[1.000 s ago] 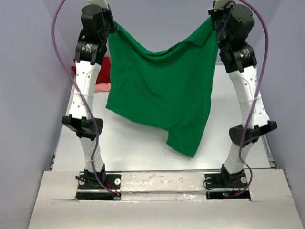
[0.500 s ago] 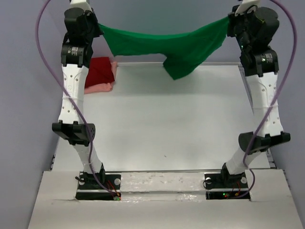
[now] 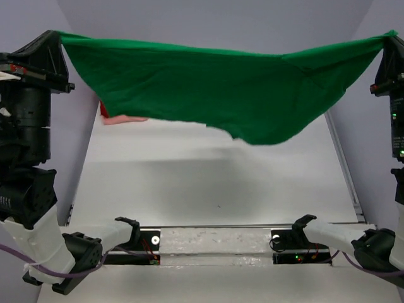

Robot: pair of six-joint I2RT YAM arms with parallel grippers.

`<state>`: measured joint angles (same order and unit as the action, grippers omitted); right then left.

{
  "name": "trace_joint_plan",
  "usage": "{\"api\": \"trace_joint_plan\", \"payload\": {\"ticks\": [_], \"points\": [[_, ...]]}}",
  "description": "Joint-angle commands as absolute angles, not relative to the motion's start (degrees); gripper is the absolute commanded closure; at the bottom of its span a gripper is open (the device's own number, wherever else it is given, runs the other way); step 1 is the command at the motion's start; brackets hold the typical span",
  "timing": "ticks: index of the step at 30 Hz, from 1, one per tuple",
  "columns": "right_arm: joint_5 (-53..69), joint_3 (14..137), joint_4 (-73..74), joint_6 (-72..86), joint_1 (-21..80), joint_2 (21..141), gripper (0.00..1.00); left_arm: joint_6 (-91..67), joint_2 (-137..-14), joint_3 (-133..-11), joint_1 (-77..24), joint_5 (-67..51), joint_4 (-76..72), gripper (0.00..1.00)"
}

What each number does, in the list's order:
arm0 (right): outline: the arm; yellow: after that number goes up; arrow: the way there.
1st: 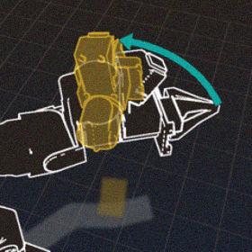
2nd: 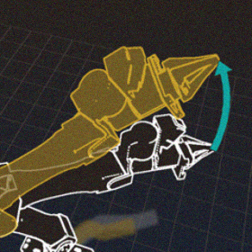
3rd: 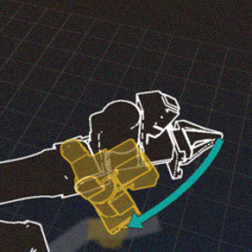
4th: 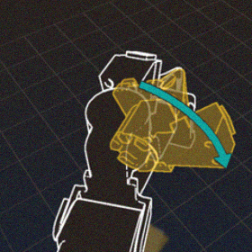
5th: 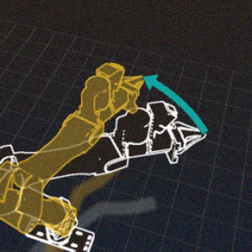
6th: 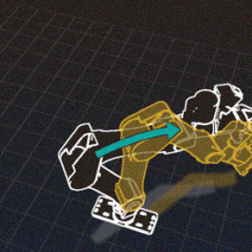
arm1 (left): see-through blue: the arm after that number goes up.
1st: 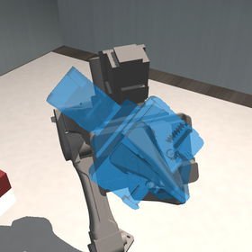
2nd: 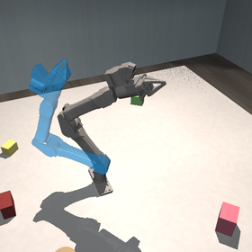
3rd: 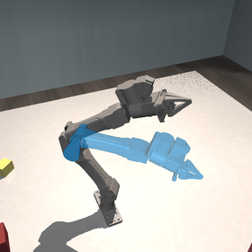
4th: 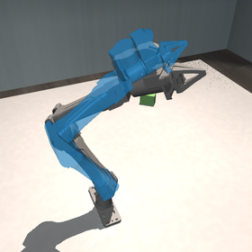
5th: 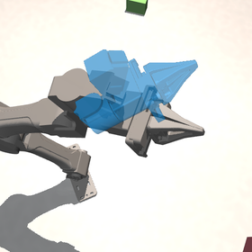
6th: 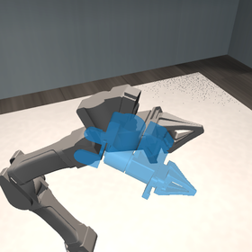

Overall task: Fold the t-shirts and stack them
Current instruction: Flatten out the tshirt

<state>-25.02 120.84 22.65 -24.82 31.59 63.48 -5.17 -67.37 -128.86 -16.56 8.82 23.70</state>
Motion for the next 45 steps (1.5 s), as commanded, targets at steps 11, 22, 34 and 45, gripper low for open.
{"api": "trace_joint_plan", "payload": {"ticks": [11,22,34,45], "points": [[-30.3,125.8,19.7,-30.9,34.7,76.0,1.00,-4.1,-82.0,-132.4,-17.0,10.4,24.4,1.00],[-17.7,150.2,20.8,-27.0,20.9,105.1,1.00,-5.3,-109.8,-150.4,-10.9,2.1,18.7,1.00],[-14.2,148.0,21.0,-24.1,18.2,102.3,1.00,-4.8,-106.7,-148.5,-8.4,1.7,19.7,1.00],[-15.0,112.6,20.5,-12.7,18.2,84.9,1.00,-9.3,-90.3,-116.4,-9.3,3.7,18.6,1.00]]}}
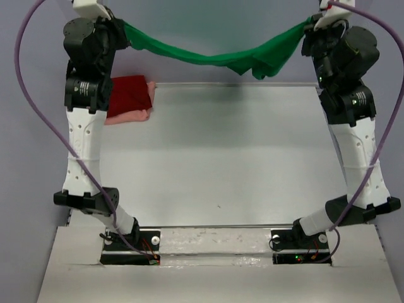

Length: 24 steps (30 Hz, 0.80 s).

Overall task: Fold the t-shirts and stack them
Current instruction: Flatten out the tshirt

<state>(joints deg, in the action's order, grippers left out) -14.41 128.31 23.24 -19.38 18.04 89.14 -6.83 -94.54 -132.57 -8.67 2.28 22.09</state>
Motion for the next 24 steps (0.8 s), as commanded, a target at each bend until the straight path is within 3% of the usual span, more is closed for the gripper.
{"api": "trace_joint_plan", "payload": {"ticks": [1,6,9,13,17,24], "points": [[-15.0,107.3,18.7,-11.8,18.2,82.8,1.00,-10.4,-89.0,-111.9,-9.3,4.6,17.7,1.00],[-11.3,86.4,17.5,-4.9,18.2,73.4,1.00,-14.8,-81.9,-86.0,-9.1,5.3,13.1,1.00],[-11.2,77.8,17.3,-2.0,18.2,68.0,1.00,-18.5,-77.4,-77.3,-9.6,5.8,12.9,1.00],[-12.7,78.3,27.7,3.5,19.9,62.4,1.00,-22.6,-67.9,-65.5,-11.2,6.1,13.6,1.00],[-12.0,76.8,33.9,9.6,20.5,58.4,1.00,-24.7,-60.2,-64.1,-13.5,8.3,18.0,1.00],[-15.1,76.4,48.5,17.9,24.6,58.3,1.00,-27.8,-57.7,-66.5,-18.8,11.6,26.5,1.00]]}}
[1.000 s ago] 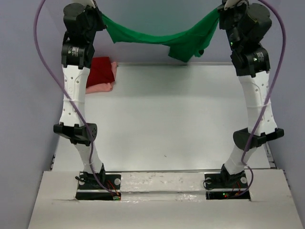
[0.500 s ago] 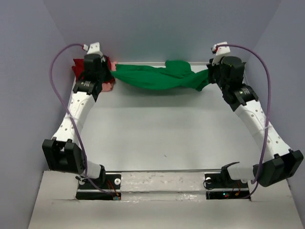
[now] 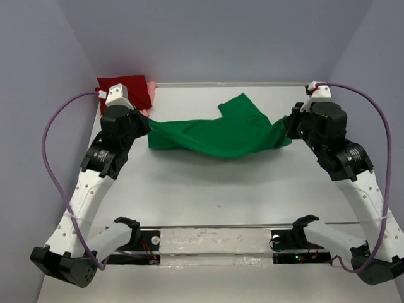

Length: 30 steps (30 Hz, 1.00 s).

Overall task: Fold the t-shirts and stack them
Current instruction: Flatten out the tshirt

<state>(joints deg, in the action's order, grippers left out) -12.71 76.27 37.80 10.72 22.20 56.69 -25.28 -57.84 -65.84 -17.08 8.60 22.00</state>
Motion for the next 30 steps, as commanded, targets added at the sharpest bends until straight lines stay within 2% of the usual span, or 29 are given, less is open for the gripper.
{"api": "trace_joint_plan", "payload": {"ticks": [1,10,17,22,25,30], "points": [[-14.9,75.7,49.5,18.4,25.8,57.8,1.00,-27.9,-57.1,-66.2,-19.3,11.9,27.0,1.00],[-16.4,71.5,59.4,27.0,29.5,54.9,1.00,-29.4,-53.1,-62.2,-20.3,13.2,32.8,1.00],[-21.1,69.7,65.1,35.0,36.6,56.2,1.00,-33.0,-50.2,-59.5,-21.3,12.7,35.9,1.00],[-27.4,67.0,71.4,47.6,43.6,56.5,1.00,-36.5,-47.3,-57.8,-22.7,15.7,40.0,1.00],[-32.4,65.2,75.7,55.9,44.9,56.5,1.00,-39.4,-44.6,-55.9,-22.7,18.1,42.8,1.00],[-40.4,65.3,78.9,60.3,45.4,53.6,1.00,-41.3,-41.1,-54.0,-22.7,21.9,45.2,1.00]]}}
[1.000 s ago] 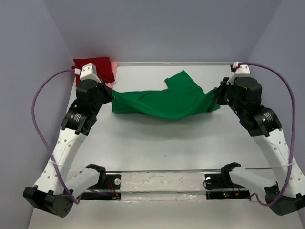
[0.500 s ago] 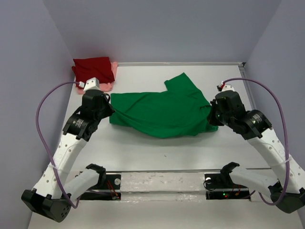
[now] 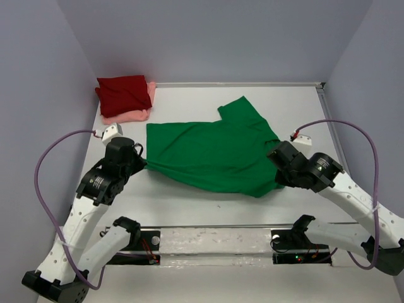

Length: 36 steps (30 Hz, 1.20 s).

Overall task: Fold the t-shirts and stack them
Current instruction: Flatten out the tshirt

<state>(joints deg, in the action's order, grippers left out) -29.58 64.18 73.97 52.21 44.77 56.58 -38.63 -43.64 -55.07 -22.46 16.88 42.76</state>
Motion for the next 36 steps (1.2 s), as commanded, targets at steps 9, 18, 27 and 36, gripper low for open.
{"api": "trace_joint_plan", "payload": {"ticks": [9,18,27,36], "points": [[-46.7,70.3,82.4,59.1,45.4,55.7,1.00,-38.7,-42.4,-56.0,-22.7,22.5,46.5,1.00],[-51.2,73.8,85.3,59.2,43.4,54.0,1.00,-38.5,-41.5,-56.4,-22.7,20.7,49.1,1.00],[-57.4,77.0,85.2,57.1,41.1,57.9,1.00,-38.0,-40.0,-55.0,-22.6,18.2,51.1,1.00],[-52.7,74.4,78.7,52.3,40.0,62.0,1.00,-36.1,-40.4,-55.3,-22.7,15.6,51.7,1.00]]}}
